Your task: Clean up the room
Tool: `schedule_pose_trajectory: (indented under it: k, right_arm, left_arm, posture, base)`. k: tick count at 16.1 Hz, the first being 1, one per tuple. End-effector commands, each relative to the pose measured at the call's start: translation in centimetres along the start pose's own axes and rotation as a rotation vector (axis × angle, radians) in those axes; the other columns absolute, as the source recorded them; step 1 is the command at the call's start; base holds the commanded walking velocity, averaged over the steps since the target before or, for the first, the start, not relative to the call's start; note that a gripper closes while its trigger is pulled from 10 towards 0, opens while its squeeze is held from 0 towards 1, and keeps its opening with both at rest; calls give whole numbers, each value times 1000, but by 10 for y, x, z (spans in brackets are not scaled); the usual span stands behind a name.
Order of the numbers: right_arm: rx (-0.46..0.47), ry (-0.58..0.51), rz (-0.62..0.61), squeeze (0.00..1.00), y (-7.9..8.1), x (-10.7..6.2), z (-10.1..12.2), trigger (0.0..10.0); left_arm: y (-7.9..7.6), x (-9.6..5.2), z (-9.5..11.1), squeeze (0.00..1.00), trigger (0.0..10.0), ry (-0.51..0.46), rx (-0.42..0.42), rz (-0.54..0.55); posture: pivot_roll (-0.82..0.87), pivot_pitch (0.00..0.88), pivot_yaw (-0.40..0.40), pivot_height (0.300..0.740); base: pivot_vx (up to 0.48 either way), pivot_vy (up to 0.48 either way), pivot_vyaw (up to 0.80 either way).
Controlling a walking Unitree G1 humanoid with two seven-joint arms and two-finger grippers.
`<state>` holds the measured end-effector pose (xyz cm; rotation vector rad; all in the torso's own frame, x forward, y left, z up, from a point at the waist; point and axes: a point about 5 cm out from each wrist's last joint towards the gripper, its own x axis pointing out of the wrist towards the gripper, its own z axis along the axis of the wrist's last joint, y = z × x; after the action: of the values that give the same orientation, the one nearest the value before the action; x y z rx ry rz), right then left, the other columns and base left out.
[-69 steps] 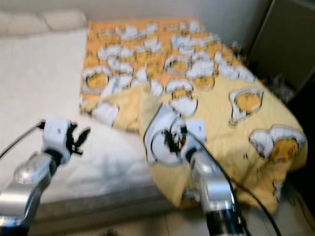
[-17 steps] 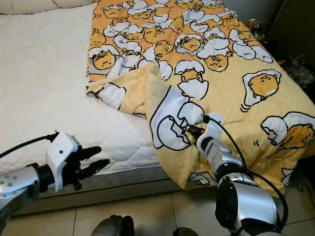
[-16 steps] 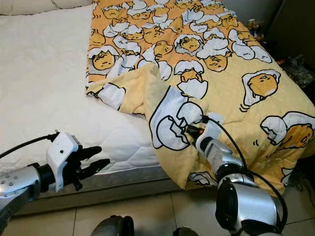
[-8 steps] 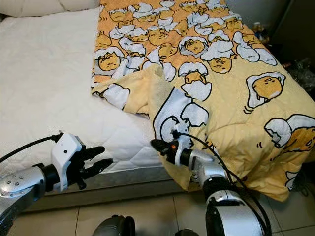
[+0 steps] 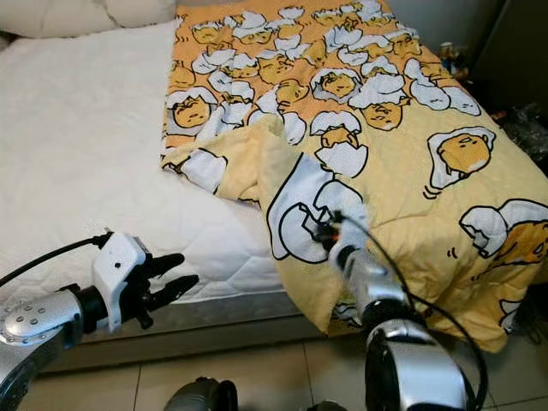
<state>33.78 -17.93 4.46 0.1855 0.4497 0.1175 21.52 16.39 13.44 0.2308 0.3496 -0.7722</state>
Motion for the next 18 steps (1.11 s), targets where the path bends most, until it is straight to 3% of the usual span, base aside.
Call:
schedule_pose_trajectory:
  k: [1,6,10,16,17,18]
  right_arm:
    - [27,-12,-30,1000,-2,1,2,10000]
    - [22,-60,-178,1000,-20,1,30,10000]
    - [33,-76,-212,1000,-32,-1,44,10000]
    - [277,-72,-49,1000,-30,-2,41,10000]
    - [293,-73,-2,110,-25,-1,38,10000]
    - [295,-72,38,0,-21,0,37,10000]
  left_arm:
    - [3,0,-2,0,10000,11,7,21]
    - [5,-11,-1,0,10000,11,9,64]
    - [2,-16,-2,0,10000,21,2,65]
    - [1,-36,10,0,10000,46,43,49]
    - [1,-40,12,0,10000,48,49,51]
    - [1,-42,13,0,10000,50,52,55]
  posture:
    - [123,65,95,740]
    - [153,114,92,740]
    - [166,142,93,740]
    - [259,230,112,740]
    - [267,234,111,740]
    - [272,239,107,740]
  base:
    - [0,0,0]
    - [0,0,0]
    - [0,0,0]
    - [0,0,0]
    - [0,0,0]
    - [0,0,0]
